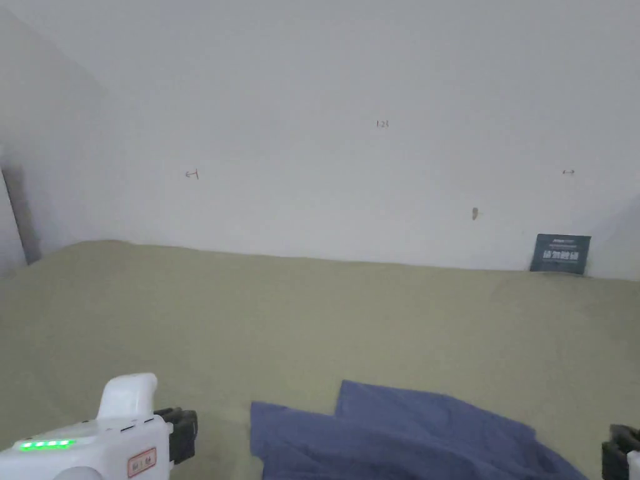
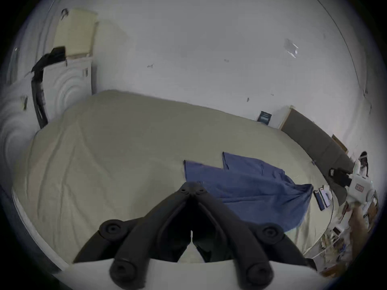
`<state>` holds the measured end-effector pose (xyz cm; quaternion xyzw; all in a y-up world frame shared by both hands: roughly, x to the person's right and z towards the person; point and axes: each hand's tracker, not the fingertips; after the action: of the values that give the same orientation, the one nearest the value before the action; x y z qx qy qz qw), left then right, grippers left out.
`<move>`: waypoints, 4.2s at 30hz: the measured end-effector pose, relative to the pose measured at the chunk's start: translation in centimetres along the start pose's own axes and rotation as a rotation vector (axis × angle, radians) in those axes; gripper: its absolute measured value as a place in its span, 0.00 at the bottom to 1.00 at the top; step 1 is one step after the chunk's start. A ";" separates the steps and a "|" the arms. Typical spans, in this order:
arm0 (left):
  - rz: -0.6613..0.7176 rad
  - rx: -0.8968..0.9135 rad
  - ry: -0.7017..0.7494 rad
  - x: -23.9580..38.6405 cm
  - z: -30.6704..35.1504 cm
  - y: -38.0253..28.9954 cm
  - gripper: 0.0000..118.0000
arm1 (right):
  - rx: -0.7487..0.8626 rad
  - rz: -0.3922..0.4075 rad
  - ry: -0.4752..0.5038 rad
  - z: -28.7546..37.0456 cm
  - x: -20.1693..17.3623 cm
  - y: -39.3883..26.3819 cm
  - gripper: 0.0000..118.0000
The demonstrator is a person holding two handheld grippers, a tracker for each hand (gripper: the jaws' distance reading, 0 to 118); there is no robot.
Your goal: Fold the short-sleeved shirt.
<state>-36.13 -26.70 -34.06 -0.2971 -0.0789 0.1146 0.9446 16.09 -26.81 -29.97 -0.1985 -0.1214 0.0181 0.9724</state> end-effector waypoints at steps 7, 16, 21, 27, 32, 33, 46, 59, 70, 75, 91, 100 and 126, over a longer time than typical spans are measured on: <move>-0.037 -0.162 -0.062 1.4 -6.5 3.2 0.00 | -0.010 0.017 0.000 -0.6 0.2 -0.3 0.09; -0.103 -0.537 -0.034 3.0 -23.5 9.8 0.06 | -0.025 0.046 0.005 -2.8 0.9 -0.5 0.09; -0.086 -0.569 0.066 3.6 -29.1 9.8 0.97 | -0.028 0.053 0.003 -3.8 1.1 -1.3 0.09; -0.078 -0.679 0.044 4.3 -31.6 7.4 0.60 | -0.065 0.040 0.001 -5.4 1.6 -2.5 0.09; -0.108 -0.631 0.006 3.8 -30.9 6.4 0.07 | -0.125 -0.013 0.020 -5.5 2.6 -2.8 0.17; -0.098 -0.633 0.006 3.7 -30.6 6.3 0.07 | -0.143 -0.025 0.034 -5.5 2.9 -2.8 0.18; -0.083 -0.556 -0.048 4.4 -26.7 7.4 0.07 | -0.298 -0.109 0.155 -6.0 3.7 -3.8 0.58; -0.076 -0.515 -0.086 4.3 -25.5 7.7 0.07 | -0.391 -0.098 0.197 -8.4 2.1 -4.5 0.19; -0.082 -0.217 -0.143 4.5 -19.0 13.0 0.06 | -0.219 -0.083 0.239 -4.8 1.5 0.2 0.14; -0.037 -0.047 -0.135 3.3 -13.9 18.3 0.06 | -0.111 -0.121 0.299 -4.9 1.4 5.7 0.14; -0.097 0.254 -0.026 3.4 -3.7 29.7 0.06 | 0.176 -0.003 0.332 -9.6 -3.4 24.4 0.14; -0.086 0.289 0.008 3.1 -6.4 31.4 0.06 | 0.200 -0.057 0.273 -14.8 -5.3 27.9 0.14; 0.080 -0.046 0.011 -6.3 -9.4 2.0 0.06 | -0.165 -0.118 0.312 -11.2 0.1 0.6 0.14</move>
<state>-40.45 -31.84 -43.38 -0.3223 -0.0644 0.1486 0.9327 18.88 -30.48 -40.18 -0.2704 0.0182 -0.0800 0.9593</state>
